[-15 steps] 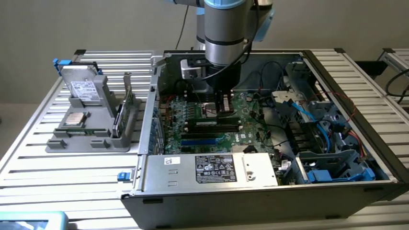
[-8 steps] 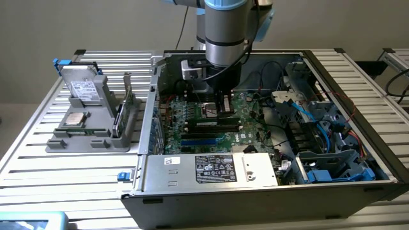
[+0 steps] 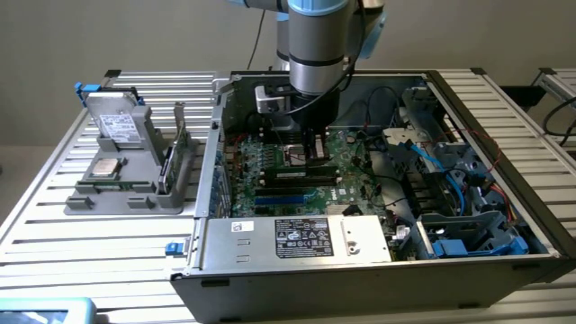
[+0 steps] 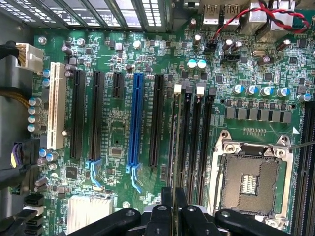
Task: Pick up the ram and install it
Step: 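Insert the ram into the slot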
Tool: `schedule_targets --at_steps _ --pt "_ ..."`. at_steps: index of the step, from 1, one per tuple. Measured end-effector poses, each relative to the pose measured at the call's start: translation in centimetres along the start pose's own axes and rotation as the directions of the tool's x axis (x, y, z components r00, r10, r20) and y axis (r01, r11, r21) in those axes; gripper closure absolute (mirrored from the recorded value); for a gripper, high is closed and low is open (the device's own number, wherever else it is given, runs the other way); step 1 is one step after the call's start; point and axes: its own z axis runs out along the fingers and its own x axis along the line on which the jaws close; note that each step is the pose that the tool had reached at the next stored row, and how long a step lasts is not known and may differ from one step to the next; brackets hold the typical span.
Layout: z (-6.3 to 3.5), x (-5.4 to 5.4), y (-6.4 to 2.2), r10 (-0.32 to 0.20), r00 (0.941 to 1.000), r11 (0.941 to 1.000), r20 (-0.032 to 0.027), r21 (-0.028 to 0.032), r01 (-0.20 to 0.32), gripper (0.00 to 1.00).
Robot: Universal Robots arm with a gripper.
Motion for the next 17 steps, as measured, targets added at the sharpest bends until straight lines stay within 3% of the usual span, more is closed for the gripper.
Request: schedule_targets --at_steps 17 --pt "0.2 0.06 -0.16 -0.001 1.0 1.0 0.0004 0.0 0.001 0.86"
